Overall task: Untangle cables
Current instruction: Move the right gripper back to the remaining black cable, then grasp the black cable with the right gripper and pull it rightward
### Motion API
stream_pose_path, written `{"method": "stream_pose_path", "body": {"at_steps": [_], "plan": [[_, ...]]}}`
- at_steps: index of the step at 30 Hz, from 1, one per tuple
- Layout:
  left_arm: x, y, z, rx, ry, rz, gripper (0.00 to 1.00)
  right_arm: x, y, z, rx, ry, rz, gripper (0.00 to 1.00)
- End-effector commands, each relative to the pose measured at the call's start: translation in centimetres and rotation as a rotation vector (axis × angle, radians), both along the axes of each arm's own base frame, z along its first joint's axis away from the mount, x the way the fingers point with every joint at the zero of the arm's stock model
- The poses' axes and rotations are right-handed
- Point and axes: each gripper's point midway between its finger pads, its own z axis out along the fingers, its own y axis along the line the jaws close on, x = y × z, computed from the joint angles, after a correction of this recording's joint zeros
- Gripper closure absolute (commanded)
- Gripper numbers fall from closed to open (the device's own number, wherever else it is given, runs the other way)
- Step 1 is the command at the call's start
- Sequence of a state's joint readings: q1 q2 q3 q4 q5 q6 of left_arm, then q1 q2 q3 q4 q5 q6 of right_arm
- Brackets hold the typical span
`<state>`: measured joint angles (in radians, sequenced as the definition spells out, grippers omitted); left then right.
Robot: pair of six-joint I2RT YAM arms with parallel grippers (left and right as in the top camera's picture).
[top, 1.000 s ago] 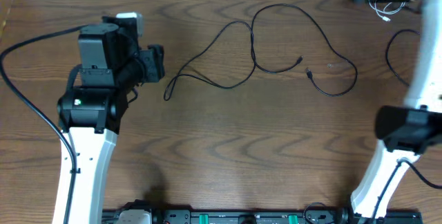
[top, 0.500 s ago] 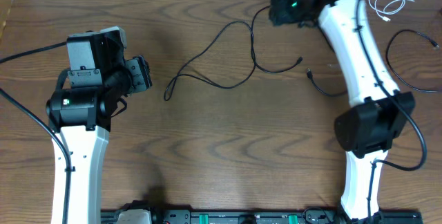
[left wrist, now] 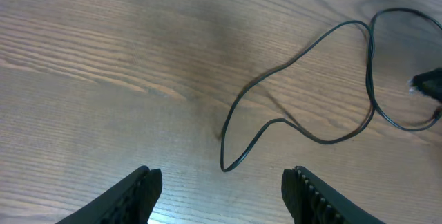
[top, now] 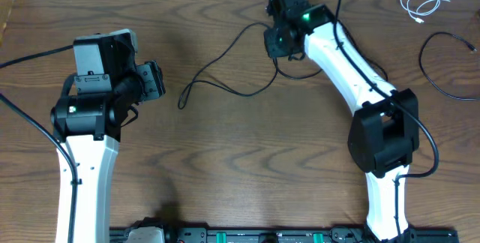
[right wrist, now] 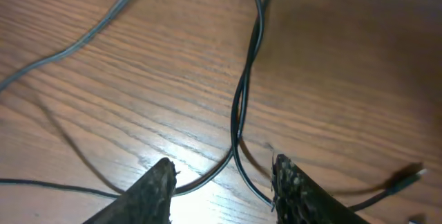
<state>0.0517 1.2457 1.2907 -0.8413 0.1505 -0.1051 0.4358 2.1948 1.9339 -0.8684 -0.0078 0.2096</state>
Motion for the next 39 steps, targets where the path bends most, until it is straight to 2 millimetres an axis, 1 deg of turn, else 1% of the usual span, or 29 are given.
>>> {"method": "stream_pose_path", "body": {"at_steps": [1,4,6,13,19,25,29,32,37,39], "plan": [[0.2,0.4,-0.3,0.006,0.015,0.017,0.39,-0.6,-0.4,-2.1,-0.036,0.016,-0.038,0.57],[0.3,0.4,-0.4,0.005,0.018,0.017,0.39,-0.9,-0.1,-3.8,-0.032,0.021,-0.042,0.56],[0.3,0.4,-0.5,0.005,0.018,0.017,0.39,-1.0,0.0,-4.6,-0.028,0.016,-0.042,0.56],[0.3,0.4,-0.5,0.005,0.019,0.017,0.39,-1.4,-0.4,-7.2,-0.029,0.010,-0.069,0.56],[0.3,0.4,-0.5,0.005,0.019,0.017,0.39,-1.6,-0.4,-8.8,-0.017,-0.004,-0.067,0.58],[0.3,0.4,-0.5,0.005,0.019,0.017,0.39,-2.0,-0.6,-10.1,-0.009,-0.008,-0.078,0.63],[0.3,0.4,-0.5,0.005,0.019,0.017,0.39,-2.2,-0.7,-10.6,-0.008,-0.004,-0.084,0.66],[0.3,0.4,-0.5,0.005,0.019,0.017,0.39,-2.5,-0.9,-11.1,-0.010,-0.001,-0.084,0.72],[0.1,0.4,-0.6,0.005,0.029,0.017,0.39,-3.6,-1.4,-12.3,-0.028,0.031,-0.084,0.85],[0.0,0.4,-0.7,0.005,0.032,0.017,0.39,-4.0,-1.6,-12.5,-0.036,0.047,-0.084,0.93]]}}
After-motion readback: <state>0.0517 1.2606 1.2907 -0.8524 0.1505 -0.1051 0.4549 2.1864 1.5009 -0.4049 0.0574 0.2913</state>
